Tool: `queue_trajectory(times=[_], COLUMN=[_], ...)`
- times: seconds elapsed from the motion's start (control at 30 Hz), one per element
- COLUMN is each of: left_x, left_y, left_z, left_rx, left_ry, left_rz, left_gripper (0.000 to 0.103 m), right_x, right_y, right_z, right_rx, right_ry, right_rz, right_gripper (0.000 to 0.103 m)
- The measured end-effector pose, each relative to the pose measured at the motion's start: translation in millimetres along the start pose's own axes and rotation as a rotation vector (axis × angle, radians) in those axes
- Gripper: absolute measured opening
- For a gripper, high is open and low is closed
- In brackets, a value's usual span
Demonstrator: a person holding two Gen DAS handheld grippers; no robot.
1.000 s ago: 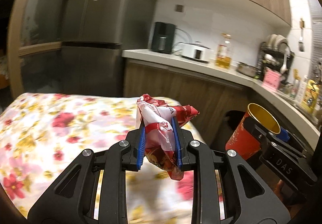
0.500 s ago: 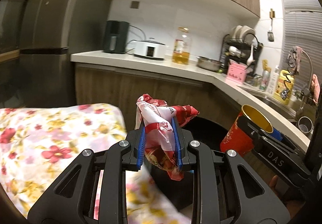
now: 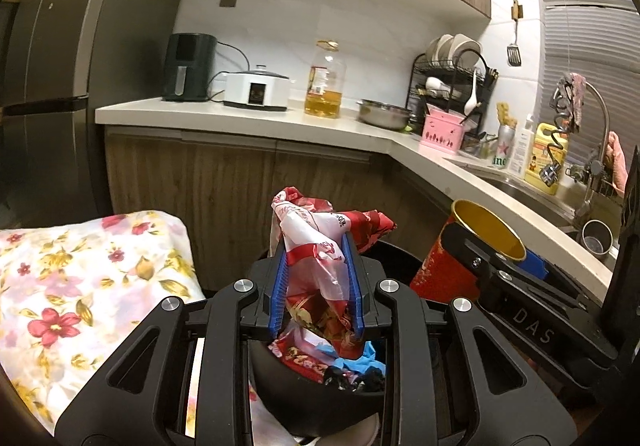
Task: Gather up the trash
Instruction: 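Carry the snack bag and red cup over the black bin with both grippers, then open both grippers over the bin to drop the snack bag and cup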
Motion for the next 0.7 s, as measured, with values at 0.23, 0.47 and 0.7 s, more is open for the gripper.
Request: queue_trajectory(times=[0.23,0.47,0.7], left_x=[-3,-6,-15], left_y=[12,20,28], left_z=[-3,-4,-7], left_rx=[-0.021,-0.034,-0.062], left_ry=[-0.011,-0.022,-0.054], left_rz=[-0.024,-0.043,-0.058], left_gripper=[0.026,0.028,0.038], right_x=[-1,4,6], right_y=[9,18,23], right_z=[1,0,-1], right_rx=[-0.004,-0.008,-0.012], right_ry=[-0.011,-0.004,0.017], right_rz=[0.002,0.006,0.027], right_gripper=[0.075,0.076,0.081])
Point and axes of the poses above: each gripper's, at about its wrist camera, not at the fingertips, and y roughly the way its jaws point, x to its right, z to its top, the point moved 4 cm from there along y, roughly the way its jaws point, and after that the axes turned 11 degrees about -y, right-handed, at the moved point
